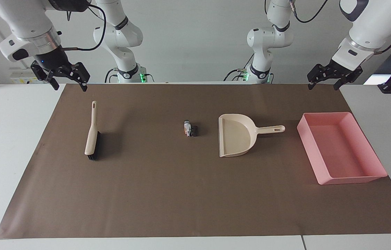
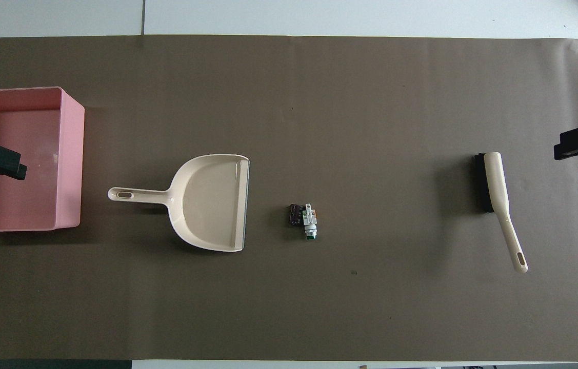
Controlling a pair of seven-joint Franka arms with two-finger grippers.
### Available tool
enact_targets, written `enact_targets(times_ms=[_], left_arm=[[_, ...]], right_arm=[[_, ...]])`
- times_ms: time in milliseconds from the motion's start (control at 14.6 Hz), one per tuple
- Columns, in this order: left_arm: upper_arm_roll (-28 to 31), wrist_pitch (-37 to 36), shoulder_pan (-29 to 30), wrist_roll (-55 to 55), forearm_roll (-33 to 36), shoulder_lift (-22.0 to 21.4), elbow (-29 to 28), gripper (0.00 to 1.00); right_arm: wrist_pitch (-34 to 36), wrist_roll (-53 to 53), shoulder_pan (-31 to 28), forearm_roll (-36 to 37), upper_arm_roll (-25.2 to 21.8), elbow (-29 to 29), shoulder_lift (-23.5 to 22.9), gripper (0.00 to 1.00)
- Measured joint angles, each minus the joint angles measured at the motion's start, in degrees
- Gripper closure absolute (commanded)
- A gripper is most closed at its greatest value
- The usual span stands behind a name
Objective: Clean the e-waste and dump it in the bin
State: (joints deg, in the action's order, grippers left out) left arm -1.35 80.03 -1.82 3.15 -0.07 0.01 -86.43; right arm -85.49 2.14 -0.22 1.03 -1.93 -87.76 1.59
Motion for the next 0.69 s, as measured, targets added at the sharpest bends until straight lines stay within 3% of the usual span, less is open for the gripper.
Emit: enact_targets(times_ms=[343, 686], left_arm=[[0.02, 0.55, 0.00, 0.00, 0.00, 0.00, -0.03, 0.06], [-0.02, 3.28, 0.00, 0.00, 0.00, -0.01, -0.10, 0.02]], right_arm=[[0.00, 0.00, 0.00, 0.00, 0.00, 0.00, 0.00, 0.01], [0.00, 0.00, 0.00, 0.00, 0.00, -0.07, 0.00, 0.01]])
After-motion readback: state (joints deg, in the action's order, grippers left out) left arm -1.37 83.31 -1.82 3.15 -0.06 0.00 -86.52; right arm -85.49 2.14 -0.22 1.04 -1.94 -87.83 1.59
